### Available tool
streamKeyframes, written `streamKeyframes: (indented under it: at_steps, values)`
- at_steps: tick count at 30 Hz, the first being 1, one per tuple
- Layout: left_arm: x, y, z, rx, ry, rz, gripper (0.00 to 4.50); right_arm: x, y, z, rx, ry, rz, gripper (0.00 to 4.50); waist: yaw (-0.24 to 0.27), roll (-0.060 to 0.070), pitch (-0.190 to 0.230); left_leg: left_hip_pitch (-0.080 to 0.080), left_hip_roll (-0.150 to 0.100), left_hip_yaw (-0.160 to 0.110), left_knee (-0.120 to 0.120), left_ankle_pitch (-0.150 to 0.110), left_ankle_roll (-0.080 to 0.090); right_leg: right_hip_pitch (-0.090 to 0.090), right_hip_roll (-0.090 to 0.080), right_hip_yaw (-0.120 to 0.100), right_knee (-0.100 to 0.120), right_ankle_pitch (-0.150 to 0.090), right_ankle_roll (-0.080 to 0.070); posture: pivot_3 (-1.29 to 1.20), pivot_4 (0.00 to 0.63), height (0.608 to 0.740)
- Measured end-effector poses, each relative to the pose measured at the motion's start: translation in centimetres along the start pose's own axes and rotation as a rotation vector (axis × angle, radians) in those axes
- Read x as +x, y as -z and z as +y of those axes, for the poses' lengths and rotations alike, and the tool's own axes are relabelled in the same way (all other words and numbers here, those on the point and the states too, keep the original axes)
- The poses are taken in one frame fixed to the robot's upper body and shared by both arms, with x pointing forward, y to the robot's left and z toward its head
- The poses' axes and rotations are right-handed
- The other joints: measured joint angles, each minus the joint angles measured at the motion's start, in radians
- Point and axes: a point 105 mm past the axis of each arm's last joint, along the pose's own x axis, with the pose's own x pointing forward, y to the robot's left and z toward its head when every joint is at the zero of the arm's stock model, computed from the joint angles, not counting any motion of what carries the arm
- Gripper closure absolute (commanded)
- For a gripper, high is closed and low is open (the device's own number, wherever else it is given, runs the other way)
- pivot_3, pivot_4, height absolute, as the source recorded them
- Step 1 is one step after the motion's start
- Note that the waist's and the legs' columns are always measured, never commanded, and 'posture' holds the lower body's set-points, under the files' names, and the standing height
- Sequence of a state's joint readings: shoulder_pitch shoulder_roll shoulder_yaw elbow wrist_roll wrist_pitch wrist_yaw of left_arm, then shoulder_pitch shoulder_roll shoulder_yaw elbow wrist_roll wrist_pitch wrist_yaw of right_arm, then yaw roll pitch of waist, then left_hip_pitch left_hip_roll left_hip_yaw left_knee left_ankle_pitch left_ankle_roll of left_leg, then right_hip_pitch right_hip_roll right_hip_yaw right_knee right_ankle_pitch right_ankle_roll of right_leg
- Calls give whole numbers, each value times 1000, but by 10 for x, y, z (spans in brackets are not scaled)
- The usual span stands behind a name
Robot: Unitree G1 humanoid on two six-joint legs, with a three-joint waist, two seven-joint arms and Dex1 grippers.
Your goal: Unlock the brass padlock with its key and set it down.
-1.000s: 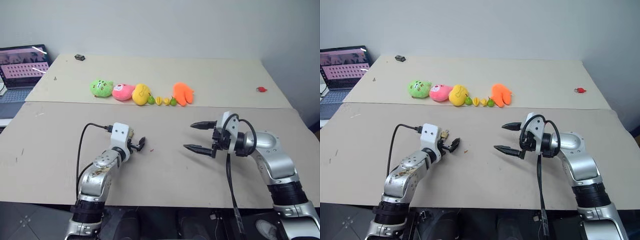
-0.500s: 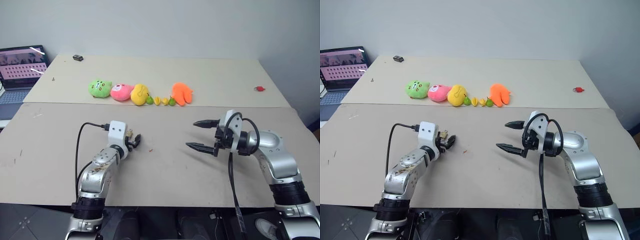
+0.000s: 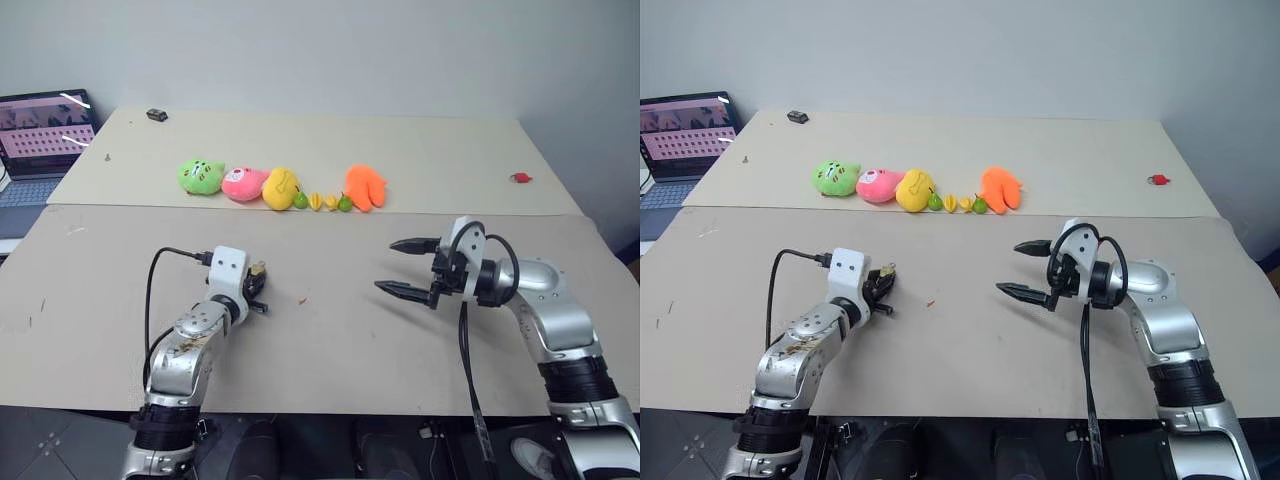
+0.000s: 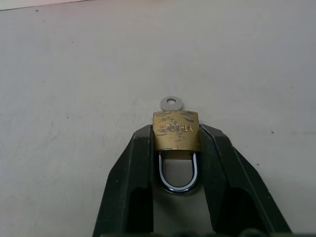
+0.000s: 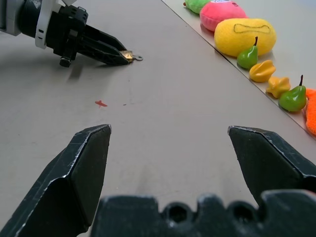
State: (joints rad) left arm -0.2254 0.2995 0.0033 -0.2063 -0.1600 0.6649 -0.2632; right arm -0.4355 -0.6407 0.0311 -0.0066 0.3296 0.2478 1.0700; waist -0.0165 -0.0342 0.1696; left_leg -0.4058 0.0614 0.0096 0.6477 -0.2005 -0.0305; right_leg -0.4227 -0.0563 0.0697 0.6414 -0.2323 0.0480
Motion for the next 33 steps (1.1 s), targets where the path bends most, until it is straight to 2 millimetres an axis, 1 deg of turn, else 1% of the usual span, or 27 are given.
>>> streamKeyframes:
  at_steps: [2, 4, 5, 8, 11, 13, 15, 17, 19, 23, 27, 31, 33]
  values:
    - [0, 0, -1, 6, 60, -18, 3713, 1, -1, -2, -9, 1, 0, 0, 0, 0, 0, 0, 0, 0, 0, 0, 0, 0, 0, 0, 0, 0, 0, 0, 150, 722]
    - [0, -1, -6, -4, 135, -47, 3713, 1, -2, -3, -18, 4, 2, 0, 1, 0, 0, 0, 0, 0, 0, 0, 0, 0, 0, 0, 0, 0, 0, 0, 150, 722]
    - [-3, -6, -10, 18, 219, -96, 3713, 2, -2, -3, -33, -4, 6, 0, 1, 0, 0, -1, 0, 0, 0, 0, 0, -1, 0, 0, 0, 0, 0, 0, 150, 722]
    - [-22, -15, -7, 173, 407, -212, 3713, 5, 6, 2, -105, -41, 57, 0, -5, 0, 0, -1, 1, 1, -1, 0, 0, -2, 0, 0, 0, 3, -7, 0, 150, 722]
    - [-34, -20, -3, 249, 510, -293, 3713, 6, 12, 5, -163, -70, 92, 0, -1, 0, 0, -1, 1, 2, -1, 0, 0, -2, 0, 0, 0, 2, -6, 0, 150, 722]
    - [-39, -17, -1, 288, 574, -317, 3713, 8, 11, 8, -233, -88, 89, 0, 0, 0, 0, -1, 1, 2, -1, 0, 0, -2, 0, 0, 0, 0, -2, 0, 150, 722]
    - [-43, -18, -5, 310, 638, -339, 3713, 15, 6, 9, -325, -85, 64, 0, 1, 0, 0, -1, 1, 2, 0, 0, 0, -2, 0, 0, 0, -1, -1, 0, 150, 722]
    - [-45, -23, -11, 295, 708, -351, 3713, 22, -1, 11, -447, -89, 43, 0, 2, 0, 0, -2, 1, 2, 0, 0, 0, -2, 0, 0, 0, -1, 0, 0, 150, 722]
    - [-47, -26, -16, 253, 787, -326, 3713, 27, -8, 13, -589, -86, 22, 0, 1, 0, 0, -1, 1, 2, 0, 0, 0, -2, 0, 0, 0, -1, 0, 0, 150, 722]
    - [-46, -37, -22, 80, 896, -266, 3713, 35, -9, 26, -762, -118, -17, 0, -1, 0, 0, -2, 1, 2, 0, 0, 0, -2, 0, 0, 0, -1, 0, 0, 150, 722]
    - [-50, -48, -33, 78, 1002, -243, 3713, 39, -10, 35, -855, -140, -57, 0, -2, 0, 0, -1, 1, 2, 0, 0, 0, -1, 0, 0, 0, -1, 0, 0, 150, 722]
    - [-51, -51, -43, 125, 1077, -238, 3713, 43, -3, 37, -891, -143, -56, 0, -2, 0, 0, -1, 1, 2, 0, 0, 0, -1, 0, 0, 1, -1, -1, 0, 150, 722]
    - [-52, -52, -47, 171, 1108, -243, 3713, 45, -5, 37, -912, -141, -64, 0, -5, 0, 0, -1, 1, 2, 0, 0, 0, -2, 0, 0, 1, 0, -3, 0, 150, 722]
